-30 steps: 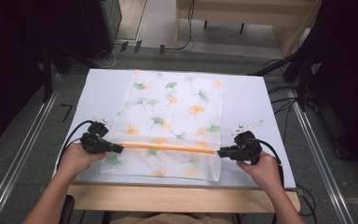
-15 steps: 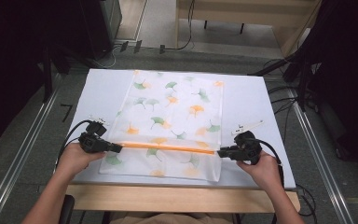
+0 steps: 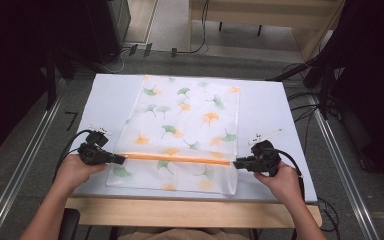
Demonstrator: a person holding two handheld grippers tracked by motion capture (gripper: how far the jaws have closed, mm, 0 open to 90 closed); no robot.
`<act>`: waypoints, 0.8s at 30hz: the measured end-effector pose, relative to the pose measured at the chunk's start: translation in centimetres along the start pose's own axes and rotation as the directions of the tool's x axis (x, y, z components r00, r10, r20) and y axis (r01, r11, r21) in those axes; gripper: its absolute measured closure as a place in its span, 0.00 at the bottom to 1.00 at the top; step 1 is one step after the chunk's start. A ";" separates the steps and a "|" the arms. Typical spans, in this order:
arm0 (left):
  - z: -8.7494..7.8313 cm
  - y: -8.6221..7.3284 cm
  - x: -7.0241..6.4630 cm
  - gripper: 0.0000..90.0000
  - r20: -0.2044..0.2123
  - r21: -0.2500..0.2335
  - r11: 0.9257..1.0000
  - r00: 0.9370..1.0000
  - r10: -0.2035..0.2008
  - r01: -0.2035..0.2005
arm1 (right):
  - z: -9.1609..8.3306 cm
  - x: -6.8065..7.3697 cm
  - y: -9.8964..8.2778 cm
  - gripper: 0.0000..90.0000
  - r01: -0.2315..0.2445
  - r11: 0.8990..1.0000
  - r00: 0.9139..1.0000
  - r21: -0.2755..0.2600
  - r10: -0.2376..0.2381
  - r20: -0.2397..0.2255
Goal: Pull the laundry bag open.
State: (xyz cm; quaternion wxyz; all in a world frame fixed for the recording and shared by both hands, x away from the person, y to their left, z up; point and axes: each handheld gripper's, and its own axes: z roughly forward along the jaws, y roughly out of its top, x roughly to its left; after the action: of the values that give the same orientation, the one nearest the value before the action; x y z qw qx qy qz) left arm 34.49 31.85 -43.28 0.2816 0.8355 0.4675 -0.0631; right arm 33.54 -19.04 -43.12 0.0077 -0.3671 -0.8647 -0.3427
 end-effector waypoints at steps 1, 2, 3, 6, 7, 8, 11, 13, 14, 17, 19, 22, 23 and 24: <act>0.0 0.0 0.1 1.00 -0.001 0.004 1.000 1.000 0.004 -0.004 | 0.0 0.0 0.0 0.92 -0.001 1.000 1.000 0.000 0.001 0.000; -0.1 -0.1 0.1 1.00 -0.003 0.008 1.000 1.000 0.006 -0.006 | 0.0 0.0 0.0 0.92 0.000 1.000 1.000 0.002 0.000 -0.001; -0.1 -0.1 0.1 1.00 -0.003 0.005 1.000 1.000 0.000 0.000 | 0.0 0.0 0.0 0.92 -0.006 1.000 1.000 0.006 0.006 0.000; -0.1 -0.1 0.1 1.00 0.004 -0.001 1.000 1.000 -0.002 0.002 | 0.0 0.0 0.0 0.92 -0.006 1.000 1.000 0.006 0.006 -0.001; -0.1 -0.1 0.2 1.00 0.002 0.000 1.000 1.000 -0.003 0.003 | 0.0 0.0 0.0 0.92 -0.006 1.000 1.000 0.006 0.006 -0.001; -0.2 -0.2 0.2 1.00 0.000 0.003 1.000 1.000 -0.004 0.004 | 0.0 0.0 0.0 0.92 -0.006 1.000 1.000 0.006 0.006 0.000; -0.2 -0.2 0.3 1.00 -0.001 0.002 1.000 1.000 -0.007 0.007 | 0.0 0.0 0.0 0.92 -0.011 1.000 1.000 0.009 0.011 0.000; -0.3 -0.3 0.4 1.00 0.000 0.006 1.000 1.000 -0.003 0.003 | 0.0 0.0 0.0 0.92 -0.010 1.000 1.000 0.010 0.010 0.001; -0.3 -0.3 0.5 1.00 -0.004 0.006 1.000 1.000 -0.004 0.004 | 0.0 0.0 0.0 0.92 -0.011 1.000 1.000 0.010 0.011 0.001; -0.4 -0.5 0.7 1.00 -0.011 0.006 1.000 1.000 -0.014 0.014 | 0.0 0.0 -0.1 0.92 -0.011 1.000 1.000 0.008 0.011 0.000; -0.5 -0.6 0.8 1.00 -0.012 0.005 1.000 1.000 -0.015 0.016 | 0.1 0.0 -0.1 0.92 -0.011 1.000 1.000 0.011 0.011 0.000; -0.7 -0.8 1.1 1.00 -0.033 0.006 1.000 0.999 -0.027 0.027 | 0.1 -0.1 -0.1 0.92 -0.010 1.000 1.000 0.012 0.010 0.000; -0.8 -0.9 1.2 1.00 -0.038 0.012 1.000 0.999 -0.024 0.024 | 0.1 0.0 -0.1 0.92 -0.011 1.000 1.000 0.013 0.011 0.002; -0.8 -1.0 1.3 1.00 -0.038 0.009 0.999 0.999 -0.031 0.031 | 0.1 -0.1 -0.1 0.92 -0.010 1.000 1.000 0.014 0.010 0.004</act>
State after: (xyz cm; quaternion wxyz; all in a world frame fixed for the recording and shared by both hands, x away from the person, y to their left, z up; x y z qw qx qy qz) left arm 34.29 33.68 -43.50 0.2678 0.8306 0.4852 -0.0540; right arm 33.54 -19.07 -43.24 0.0103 -0.3721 -0.8652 -0.3361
